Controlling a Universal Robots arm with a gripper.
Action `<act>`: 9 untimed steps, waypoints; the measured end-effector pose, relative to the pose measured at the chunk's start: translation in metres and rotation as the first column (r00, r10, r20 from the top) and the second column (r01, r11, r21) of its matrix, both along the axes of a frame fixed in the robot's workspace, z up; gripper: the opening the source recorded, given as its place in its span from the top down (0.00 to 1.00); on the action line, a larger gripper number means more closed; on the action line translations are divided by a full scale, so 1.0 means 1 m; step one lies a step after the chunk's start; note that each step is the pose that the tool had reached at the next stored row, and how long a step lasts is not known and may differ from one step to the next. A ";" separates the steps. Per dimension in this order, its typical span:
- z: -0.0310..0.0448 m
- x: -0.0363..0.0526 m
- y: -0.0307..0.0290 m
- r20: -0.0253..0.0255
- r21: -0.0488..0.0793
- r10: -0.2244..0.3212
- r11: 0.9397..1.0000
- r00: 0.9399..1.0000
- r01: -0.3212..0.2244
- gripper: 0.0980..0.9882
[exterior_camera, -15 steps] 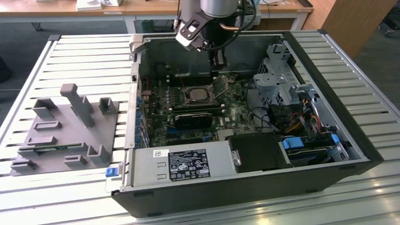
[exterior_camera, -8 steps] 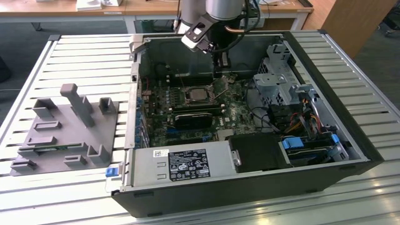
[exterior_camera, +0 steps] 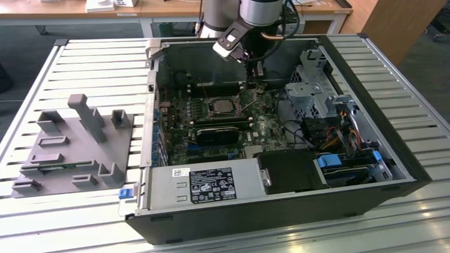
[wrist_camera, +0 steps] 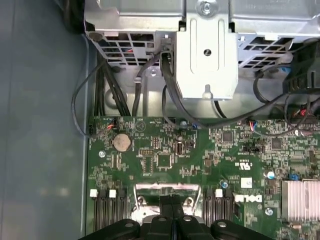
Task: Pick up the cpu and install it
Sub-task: 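Close the cpu cover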
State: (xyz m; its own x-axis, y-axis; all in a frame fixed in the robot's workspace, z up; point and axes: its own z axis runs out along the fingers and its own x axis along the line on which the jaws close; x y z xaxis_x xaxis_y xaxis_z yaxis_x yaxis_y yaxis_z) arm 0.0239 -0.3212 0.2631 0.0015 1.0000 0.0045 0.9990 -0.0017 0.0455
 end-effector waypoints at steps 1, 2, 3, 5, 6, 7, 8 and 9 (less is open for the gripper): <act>-0.0008 0.0023 0.0003 0.000 0.000 0.000 1.000 1.000 0.000 0.99; -0.0010 0.0033 0.0004 0.000 0.000 0.000 1.000 1.000 0.000 0.99; -0.0012 0.0043 0.0006 0.000 0.000 0.000 1.000 1.000 0.000 0.99; -0.0015 0.0063 0.0009 0.000 0.000 0.000 1.000 1.000 0.000 0.99; -0.0017 0.0073 0.0011 0.000 0.000 0.000 1.000 1.000 0.000 0.99; -0.0018 0.0082 0.0013 0.000 0.000 0.000 1.000 1.000 0.000 0.99; -0.0020 0.0091 0.0015 0.000 0.000 0.000 1.000 1.000 0.000 0.99; -0.0021 0.0100 0.0016 0.000 0.000 0.000 1.000 1.000 0.000 0.99</act>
